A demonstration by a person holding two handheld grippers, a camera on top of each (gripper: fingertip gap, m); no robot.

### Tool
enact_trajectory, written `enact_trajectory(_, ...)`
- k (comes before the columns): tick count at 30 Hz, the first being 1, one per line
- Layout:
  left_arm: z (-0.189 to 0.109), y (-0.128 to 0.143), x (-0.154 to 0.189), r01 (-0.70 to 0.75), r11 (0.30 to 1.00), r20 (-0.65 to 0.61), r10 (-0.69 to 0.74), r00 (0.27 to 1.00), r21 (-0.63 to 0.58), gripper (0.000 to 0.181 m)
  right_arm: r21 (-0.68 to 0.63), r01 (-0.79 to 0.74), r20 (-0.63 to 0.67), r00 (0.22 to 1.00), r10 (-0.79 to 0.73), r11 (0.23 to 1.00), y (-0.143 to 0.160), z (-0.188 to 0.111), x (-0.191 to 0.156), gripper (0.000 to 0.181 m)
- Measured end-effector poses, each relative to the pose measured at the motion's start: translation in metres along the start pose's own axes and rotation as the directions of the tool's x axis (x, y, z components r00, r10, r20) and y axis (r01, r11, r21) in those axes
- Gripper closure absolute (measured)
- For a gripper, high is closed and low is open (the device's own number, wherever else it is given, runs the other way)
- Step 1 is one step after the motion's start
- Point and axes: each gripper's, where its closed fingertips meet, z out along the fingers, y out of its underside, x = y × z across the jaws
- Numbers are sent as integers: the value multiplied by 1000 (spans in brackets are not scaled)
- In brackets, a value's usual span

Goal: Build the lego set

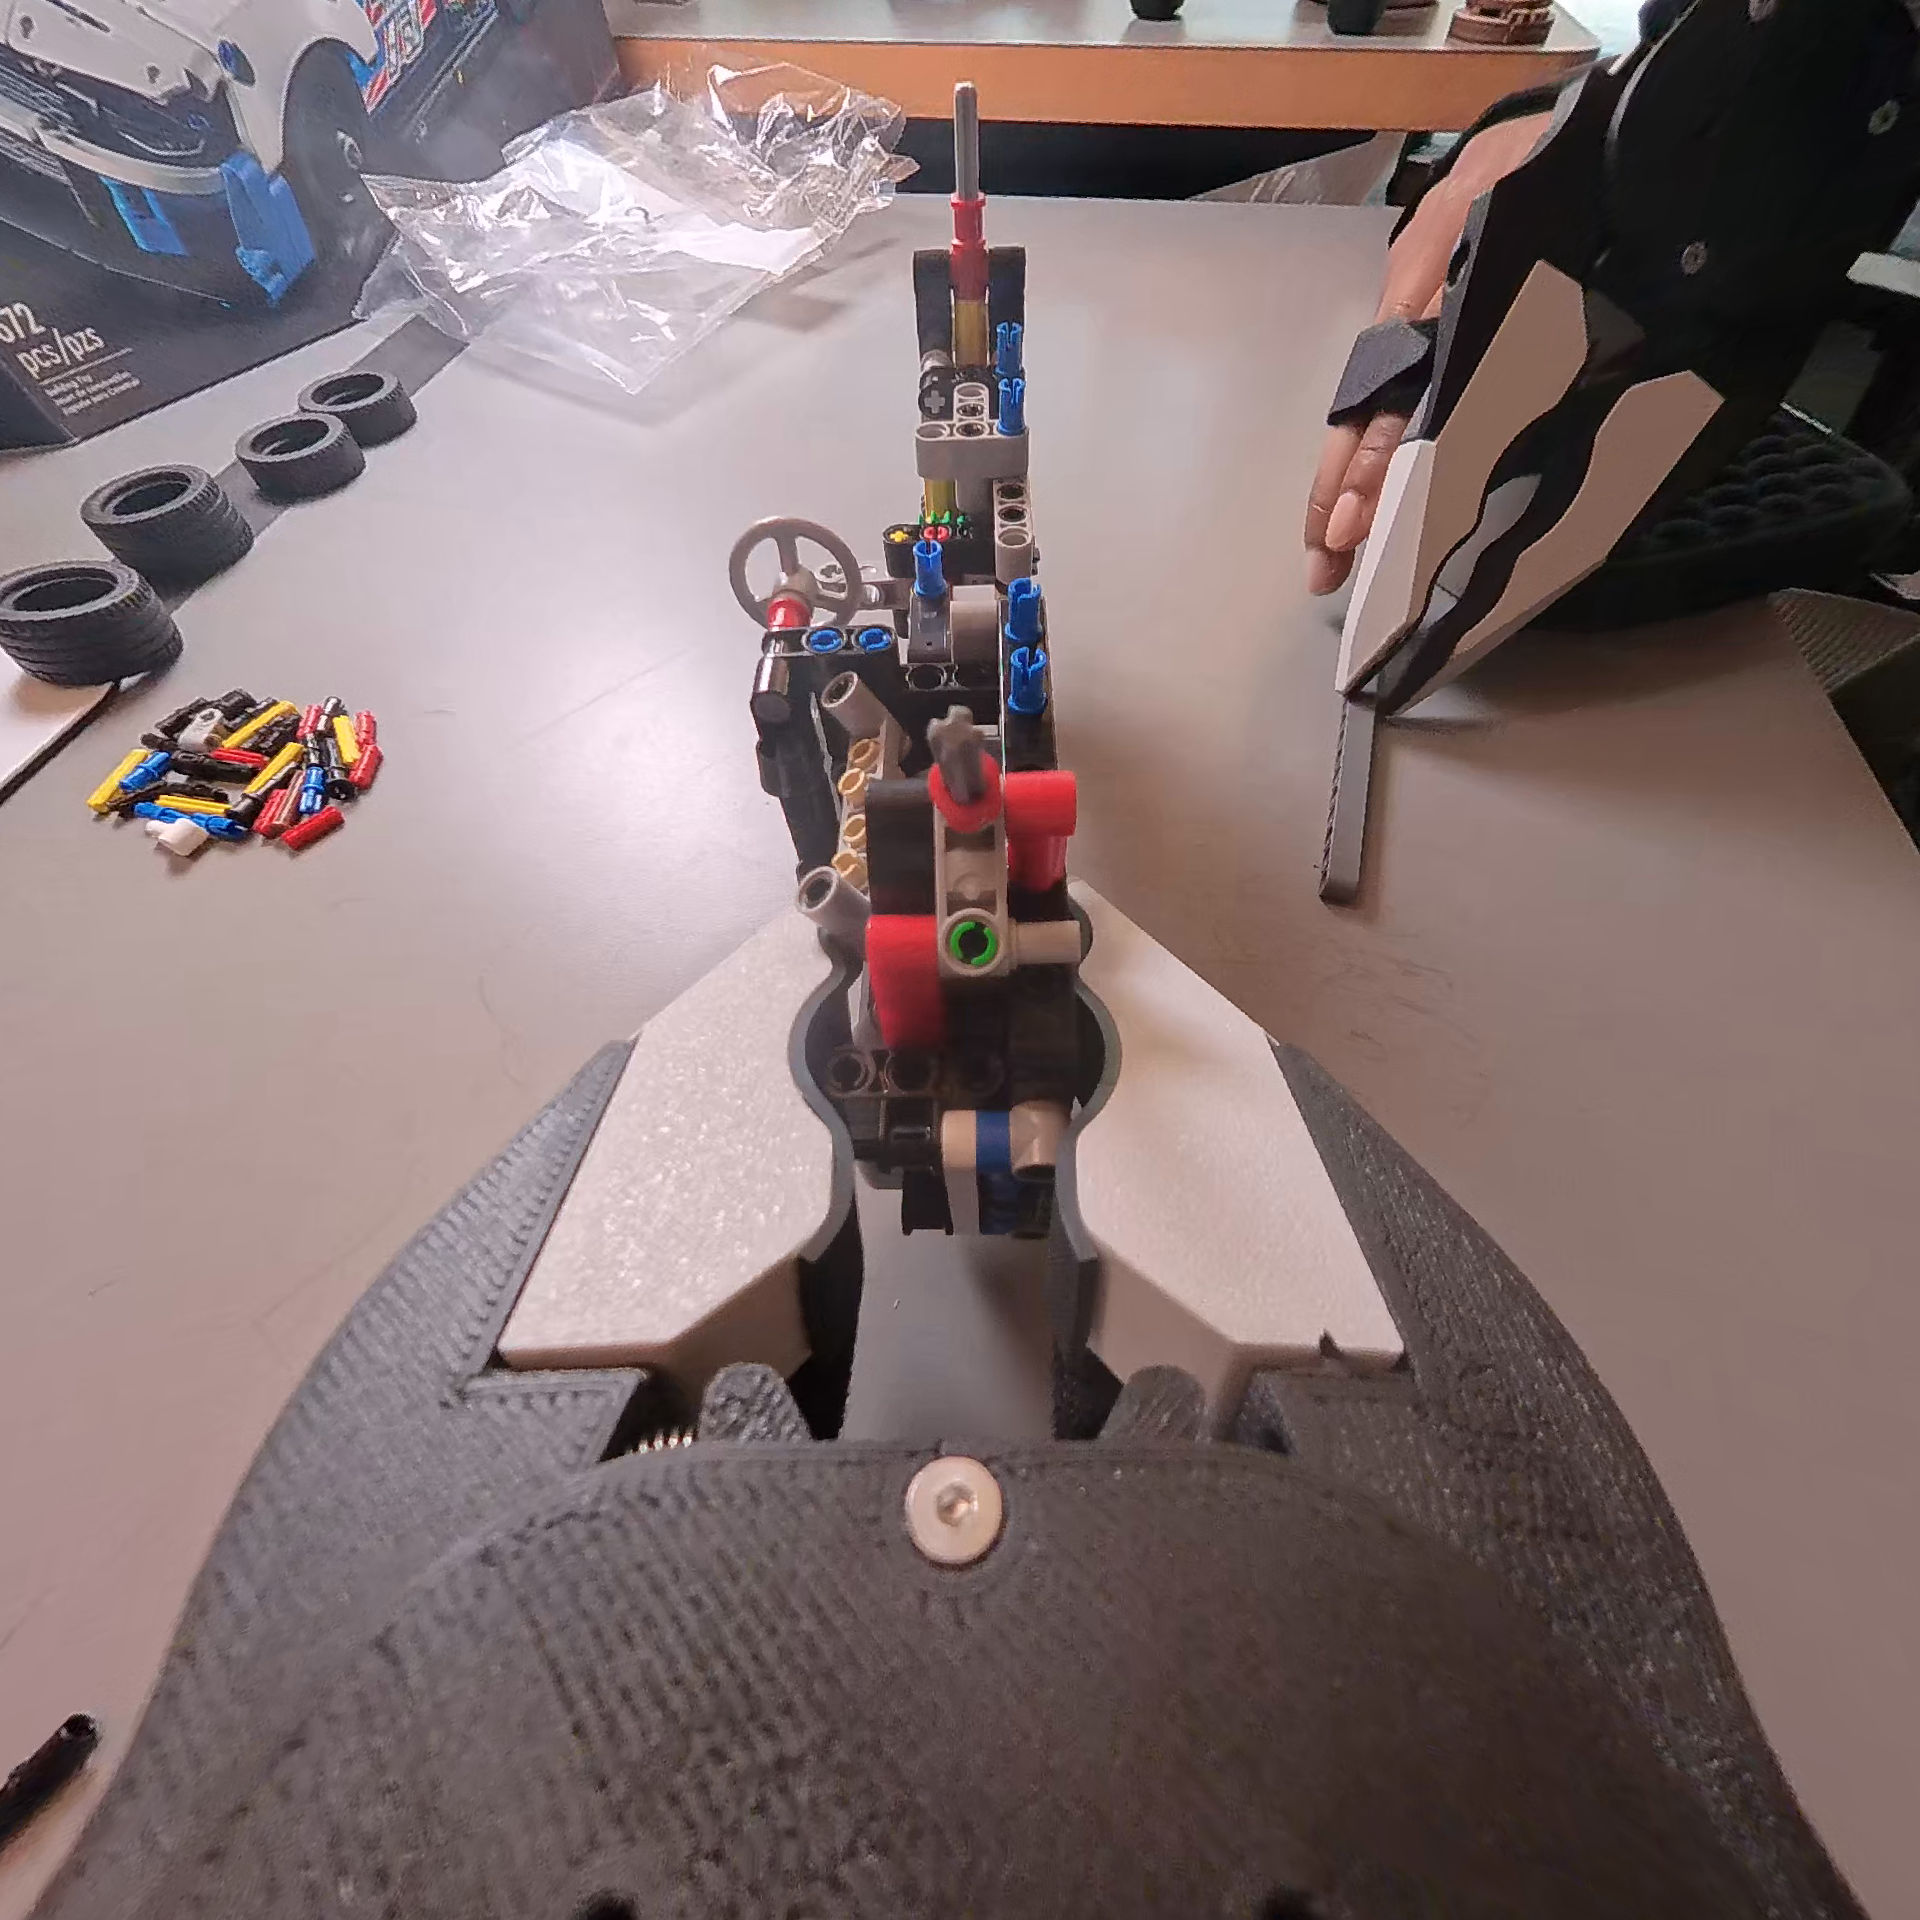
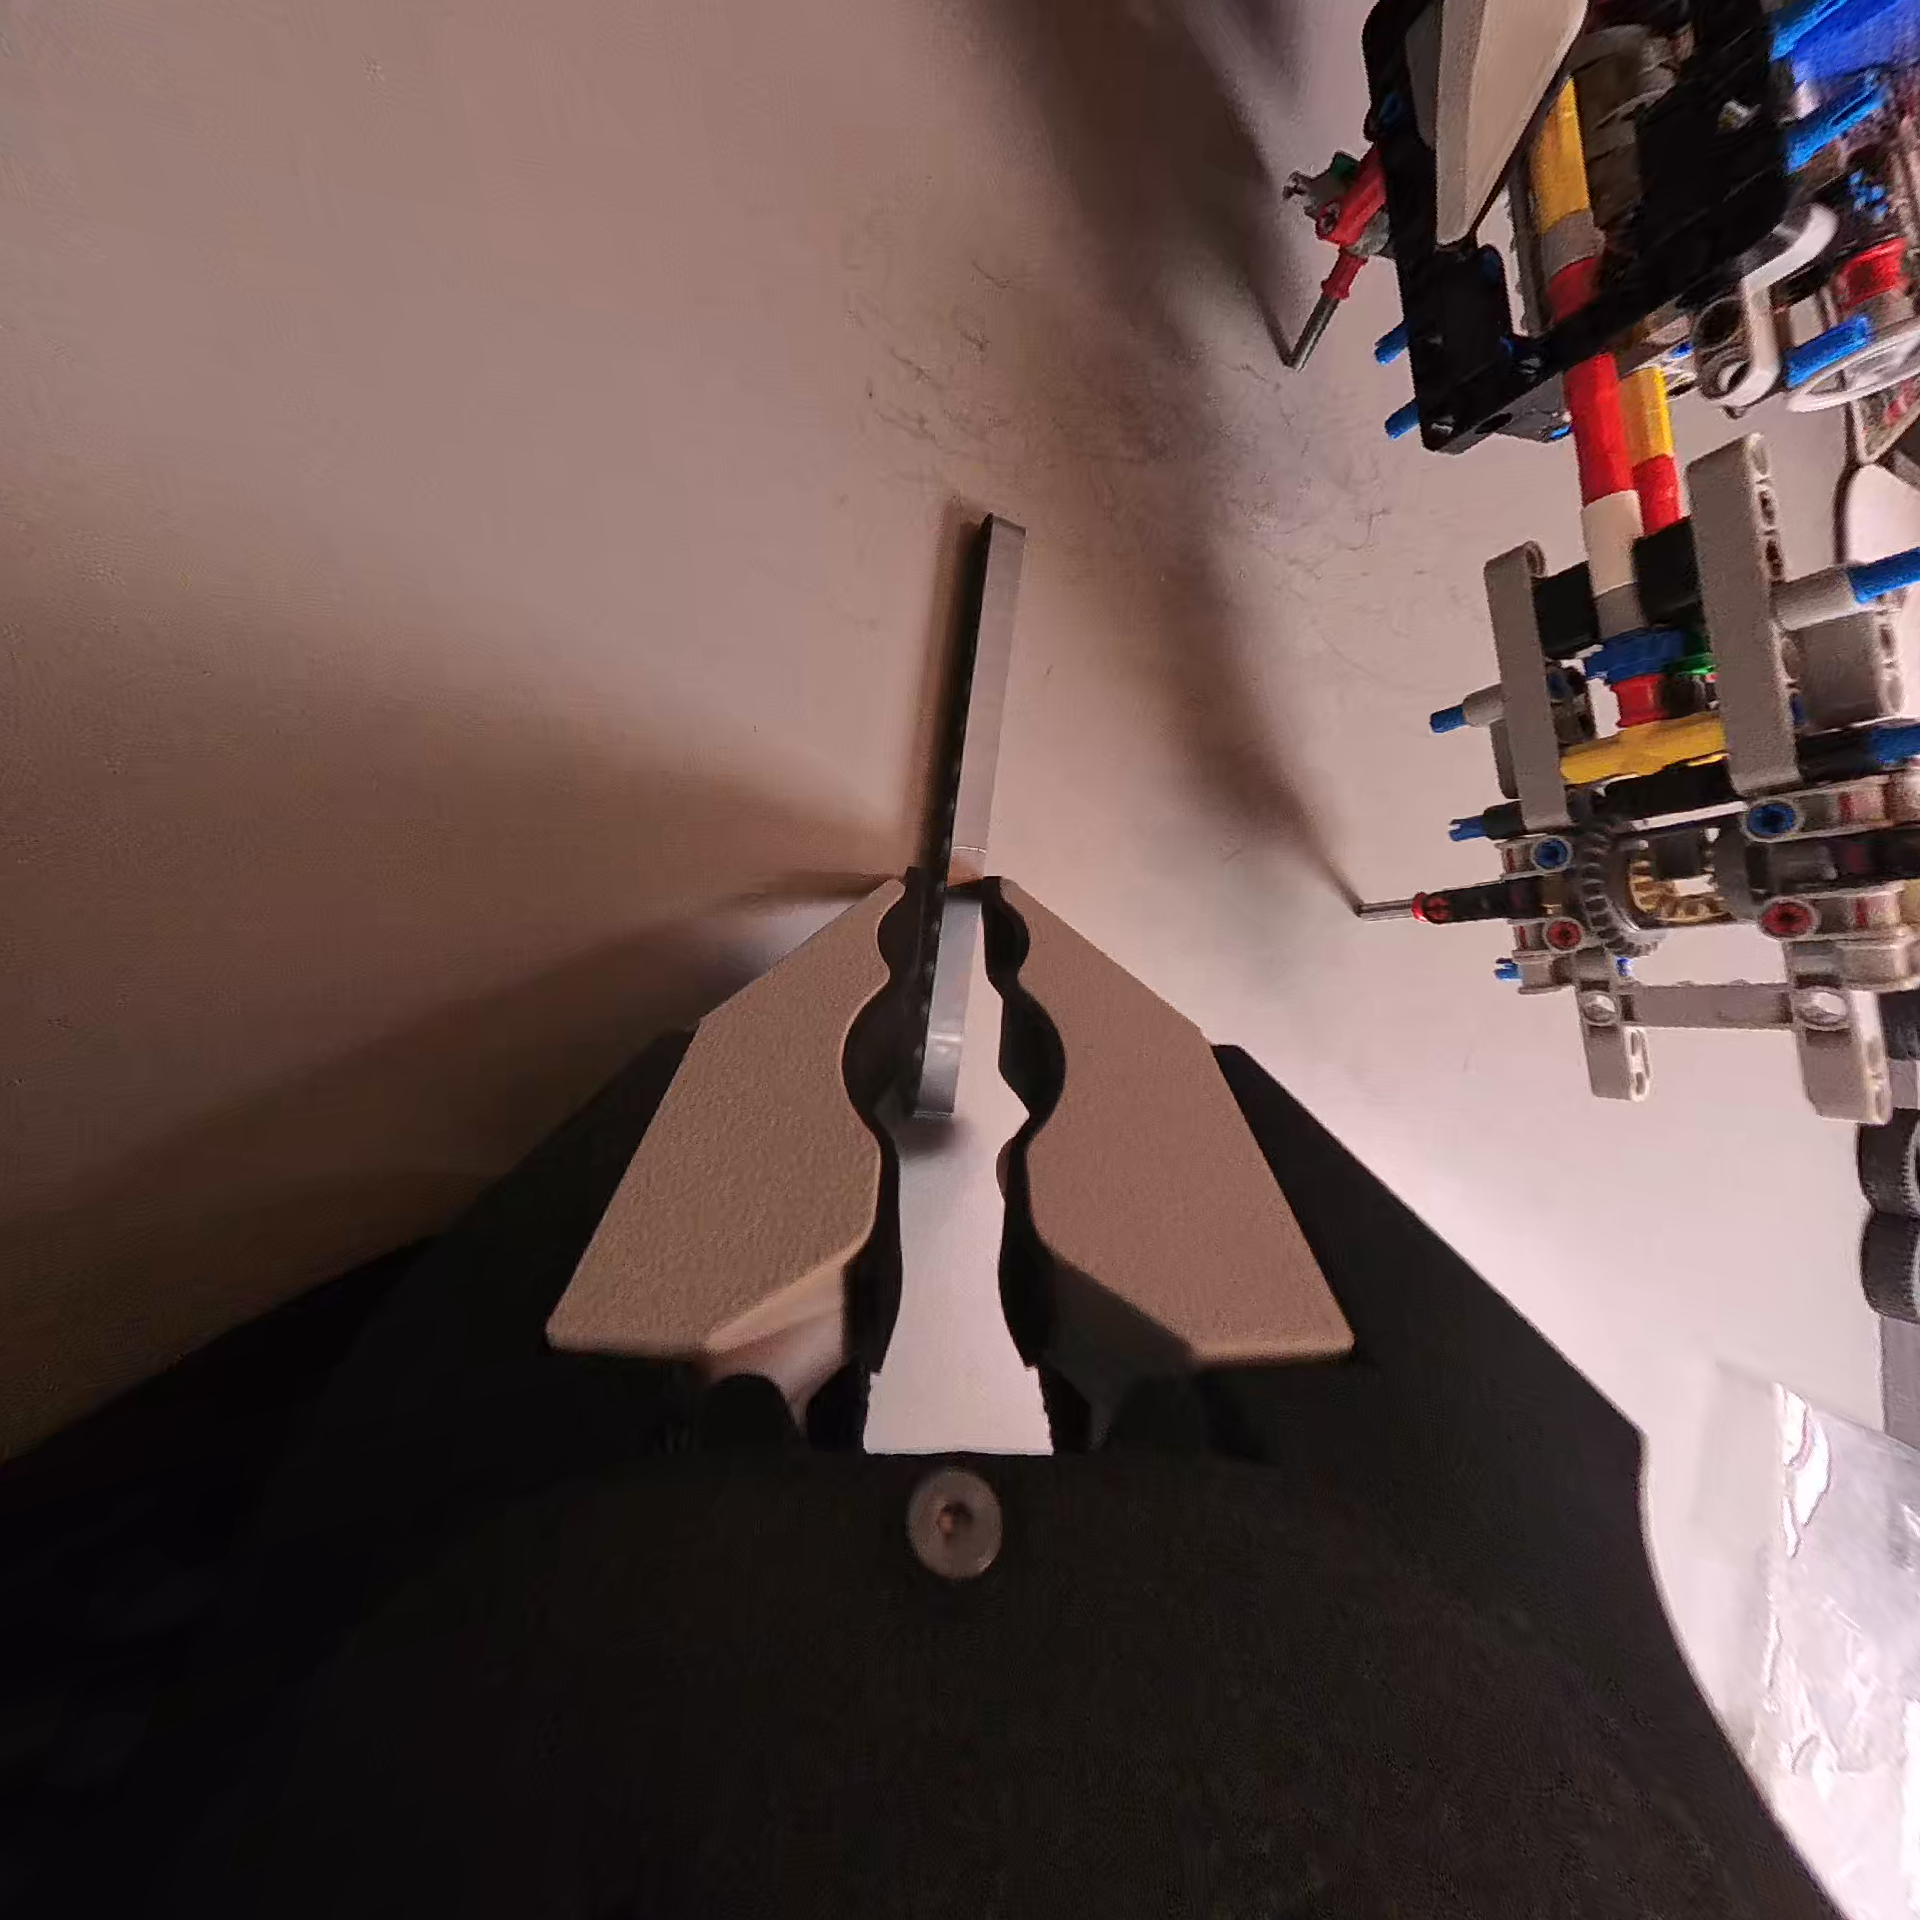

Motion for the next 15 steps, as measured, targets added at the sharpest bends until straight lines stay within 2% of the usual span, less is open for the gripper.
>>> enact_trajectory(6, 0, 0, 0, 1, 1000, 0, -1, 1000, 0, 148, -1, -11, 14, 1000, 11, 1000, -1, 3, 2, 176)
enact_trajectory(8, 0, 0, 0, 2, 1000, -1, -2, 1000, 1, 148, 3, -85, 57, 995, 85, 996, -2, 4, 2, 177)
enact_trajectory(10, 0, 0, 0, 4, 1000, -3, -4, 1000, 1, 148, 0, -242, 150, 959, 239, 970, -3, 4, 3, 177)
enact_trajectory(12, 0, 0, 0, 8, 1000, -5, -8, 1000, 2, 148, -63, -433, 261, 862, 434, 899, -1, 4, 7, 177)
enact_trajectory(15, 0, 0, 1, 7, 1000, -5, -7, 1000, 0, 148, -229, -645, 406, 617, 674, 729, 2, 3, 6, 177)
